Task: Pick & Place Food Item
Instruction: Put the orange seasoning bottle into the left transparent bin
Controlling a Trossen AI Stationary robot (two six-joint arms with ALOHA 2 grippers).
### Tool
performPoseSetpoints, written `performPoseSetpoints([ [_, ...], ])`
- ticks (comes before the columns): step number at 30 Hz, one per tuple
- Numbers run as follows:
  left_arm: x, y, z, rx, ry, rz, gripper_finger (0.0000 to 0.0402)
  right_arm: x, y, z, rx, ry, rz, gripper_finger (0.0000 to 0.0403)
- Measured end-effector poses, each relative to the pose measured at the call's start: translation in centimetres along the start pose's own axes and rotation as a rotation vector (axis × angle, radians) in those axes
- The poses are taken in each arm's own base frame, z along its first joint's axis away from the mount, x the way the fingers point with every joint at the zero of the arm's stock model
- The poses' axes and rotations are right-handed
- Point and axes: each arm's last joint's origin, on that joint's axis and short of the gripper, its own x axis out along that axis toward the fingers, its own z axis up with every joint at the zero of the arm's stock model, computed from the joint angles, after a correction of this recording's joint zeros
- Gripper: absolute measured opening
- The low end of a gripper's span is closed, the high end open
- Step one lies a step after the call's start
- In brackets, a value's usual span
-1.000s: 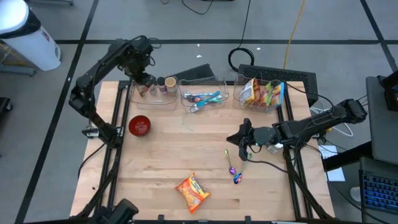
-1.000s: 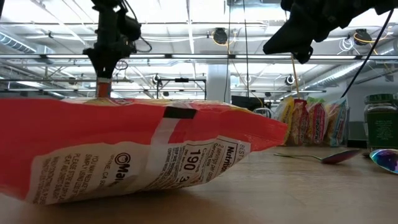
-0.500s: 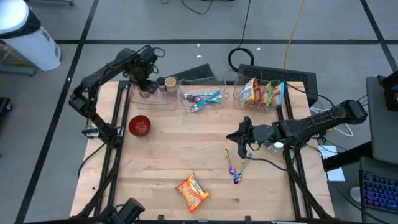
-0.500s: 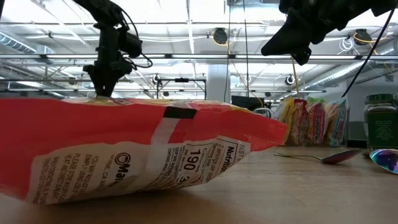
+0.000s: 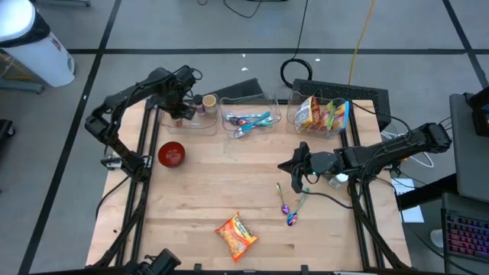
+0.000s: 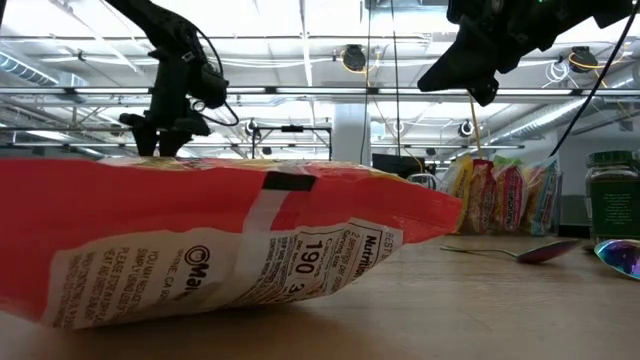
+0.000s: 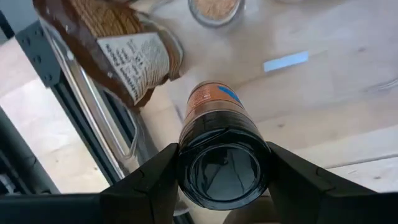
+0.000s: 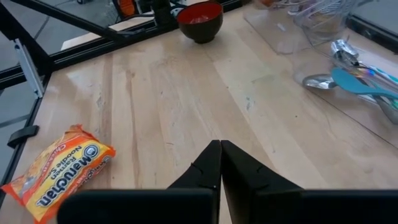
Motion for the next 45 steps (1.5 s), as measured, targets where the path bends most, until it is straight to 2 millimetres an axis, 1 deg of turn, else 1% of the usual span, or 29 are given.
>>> performPoseSetpoints([
  [10,0.4,-0.23,-0.47,-0.067,-0.059,-0.02,0.0206,0.08,-0.26,0.11,0.006,-0.003,-0.01,0.0],
  [16,0.86,-0.2,-0.56,-0.077,-0.055,-0.035,0.0206,0.08,-0.25,0.11,0.006,-0.002,-0.01,0.0],
  [28,0.9,0.22,-0.16,-0.099,-0.078,-0.053,0.0206,0.08,-0.25,0.11,0.025,-0.002,-0.009,0.0],
  [45,0.93,0.17,0.05,-0.102,-0.094,-0.059,0.0209,0.08,-0.25,0.11,0.032,-0.002,-0.009,0.0],
])
